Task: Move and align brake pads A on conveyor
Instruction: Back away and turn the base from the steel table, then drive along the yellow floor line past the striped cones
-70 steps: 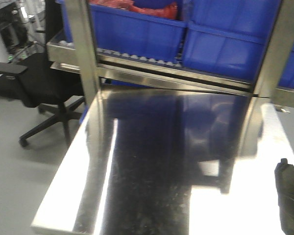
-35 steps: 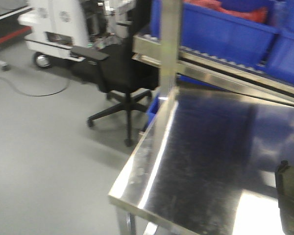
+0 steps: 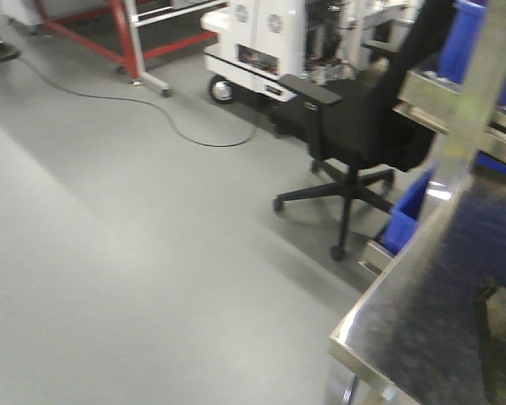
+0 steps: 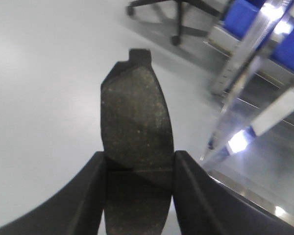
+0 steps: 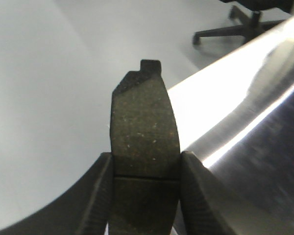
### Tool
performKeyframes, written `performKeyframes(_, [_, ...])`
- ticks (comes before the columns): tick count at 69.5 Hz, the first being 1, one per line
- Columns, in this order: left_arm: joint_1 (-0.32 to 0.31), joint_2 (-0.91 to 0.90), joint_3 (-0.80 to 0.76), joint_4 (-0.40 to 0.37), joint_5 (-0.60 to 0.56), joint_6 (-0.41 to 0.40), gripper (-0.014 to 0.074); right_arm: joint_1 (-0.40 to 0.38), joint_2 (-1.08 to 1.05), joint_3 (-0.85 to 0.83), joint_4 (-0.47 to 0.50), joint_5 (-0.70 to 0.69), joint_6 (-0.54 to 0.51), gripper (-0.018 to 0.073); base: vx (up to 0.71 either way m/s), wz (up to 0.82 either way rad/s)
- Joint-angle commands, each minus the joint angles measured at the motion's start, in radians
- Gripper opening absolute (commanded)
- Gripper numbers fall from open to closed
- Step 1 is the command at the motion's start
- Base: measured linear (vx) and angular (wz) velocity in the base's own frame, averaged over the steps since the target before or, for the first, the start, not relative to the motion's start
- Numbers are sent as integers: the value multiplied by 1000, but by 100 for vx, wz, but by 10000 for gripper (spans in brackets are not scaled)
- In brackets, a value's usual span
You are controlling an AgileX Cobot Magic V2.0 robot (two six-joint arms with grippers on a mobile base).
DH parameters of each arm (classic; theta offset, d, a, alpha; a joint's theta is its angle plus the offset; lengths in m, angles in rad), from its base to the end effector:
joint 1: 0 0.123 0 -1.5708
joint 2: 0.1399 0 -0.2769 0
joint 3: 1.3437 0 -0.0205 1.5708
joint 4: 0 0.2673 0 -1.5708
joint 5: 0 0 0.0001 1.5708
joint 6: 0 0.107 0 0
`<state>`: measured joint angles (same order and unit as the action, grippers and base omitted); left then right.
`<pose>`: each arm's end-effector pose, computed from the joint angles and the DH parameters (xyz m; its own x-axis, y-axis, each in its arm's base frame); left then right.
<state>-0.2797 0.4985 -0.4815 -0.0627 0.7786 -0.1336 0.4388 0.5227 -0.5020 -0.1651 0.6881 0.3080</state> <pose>0.1179 -0.0388 0.2577 -0.6693 0.0079 -0.7429 0.1923 0.9677 -0.1629 0.1260 0.0468 0.2701 -0.5756 -0.0735 -0.8144 -0.2463 0.9653 0.0870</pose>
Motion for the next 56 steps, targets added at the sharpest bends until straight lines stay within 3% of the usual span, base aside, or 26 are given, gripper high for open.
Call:
performKeyframes(1, [-7,2,-29,-6,-73,-2,174,-3,3,-29,-21,-80,-10,177,4,61])
performKeyframes(56, [-7,2,-29,-6,-73,-2,174,-3,3,-29,-21,-80,-10,177,7,54])
